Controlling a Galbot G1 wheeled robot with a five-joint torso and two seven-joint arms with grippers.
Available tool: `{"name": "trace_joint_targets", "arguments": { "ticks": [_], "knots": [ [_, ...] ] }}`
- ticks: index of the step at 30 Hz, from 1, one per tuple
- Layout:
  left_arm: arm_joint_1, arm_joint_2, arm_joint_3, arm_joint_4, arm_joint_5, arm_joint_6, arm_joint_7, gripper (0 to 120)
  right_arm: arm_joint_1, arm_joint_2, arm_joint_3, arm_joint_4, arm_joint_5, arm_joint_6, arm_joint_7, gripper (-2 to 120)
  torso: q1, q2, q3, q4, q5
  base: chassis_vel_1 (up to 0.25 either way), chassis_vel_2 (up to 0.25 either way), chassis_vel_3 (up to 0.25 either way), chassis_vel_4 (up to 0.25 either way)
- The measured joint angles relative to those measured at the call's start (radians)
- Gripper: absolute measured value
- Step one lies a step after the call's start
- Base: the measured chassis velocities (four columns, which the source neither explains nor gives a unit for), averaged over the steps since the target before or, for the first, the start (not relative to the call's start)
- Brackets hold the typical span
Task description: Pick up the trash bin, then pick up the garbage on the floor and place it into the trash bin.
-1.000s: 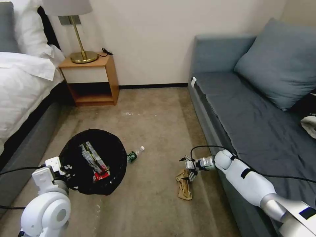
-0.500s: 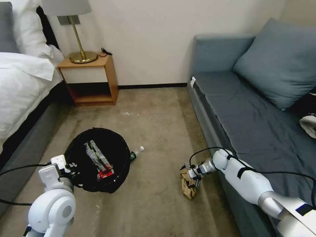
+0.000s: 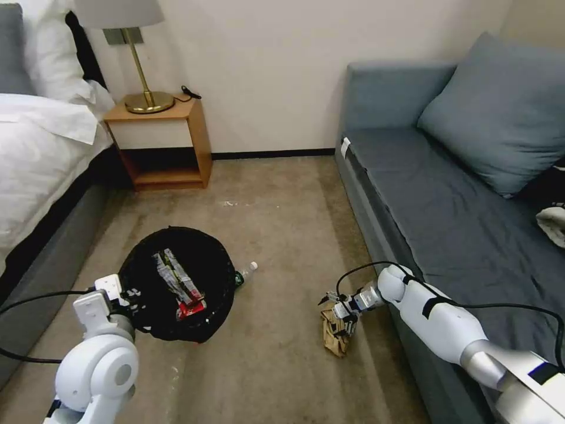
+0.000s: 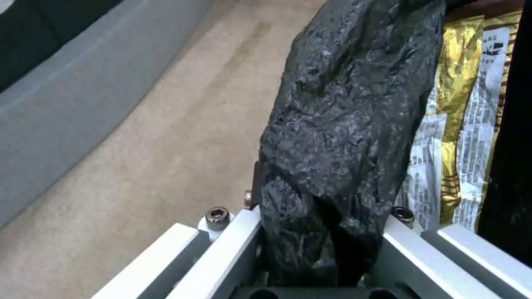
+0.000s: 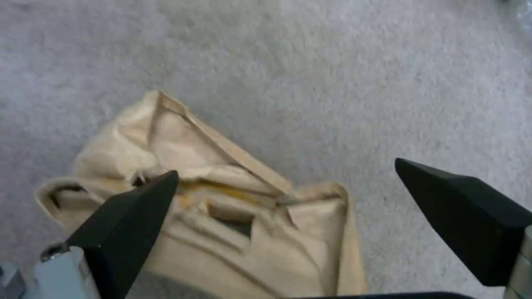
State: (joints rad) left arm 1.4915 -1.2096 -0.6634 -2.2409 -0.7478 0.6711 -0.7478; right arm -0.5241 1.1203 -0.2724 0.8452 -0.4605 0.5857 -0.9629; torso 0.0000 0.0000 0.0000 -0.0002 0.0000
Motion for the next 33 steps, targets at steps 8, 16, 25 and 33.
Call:
{"name": "trace_joint_targets", "arguments": {
  "ticks": [8,16,25,33],
  "knots": [
    [0.003,0.0,0.001,0.0,0.001,0.001,-0.001,1,-0.02,-0.037,-0.023,0.06,0.126,-0.039,-0.04,100,0.0,0.0,0.0,0.0001,0.0,0.0,0.0,0.0,0.0],
    [0.007,-0.004,0.011,-0.005,0.007,0.002,-0.001,1,-0.026,-0.071,-0.025,0.093,0.3,-0.185,0.021,100,0.0,0.0,0.0,0.0002,0.0003,0.0,0.0,0.0,0.0],
    [0.024,0.028,0.007,-0.009,0.007,0.002,-0.003,1,-0.077,-0.263,-0.123,0.389,0.629,-0.597,0.24,100,0.0,0.0,0.0,-0.0001,-0.0004,0.0,0.0,0.0,0.0],
    [0.027,0.014,0.028,-0.01,0.017,0.001,-0.004,1,-0.167,-0.314,-0.199,0.568,0.885,-0.836,0.629,100,0.0,0.0,0.0,0.0001,0.0003,0.0,0.0,0.0,0.0]
  ]
}}
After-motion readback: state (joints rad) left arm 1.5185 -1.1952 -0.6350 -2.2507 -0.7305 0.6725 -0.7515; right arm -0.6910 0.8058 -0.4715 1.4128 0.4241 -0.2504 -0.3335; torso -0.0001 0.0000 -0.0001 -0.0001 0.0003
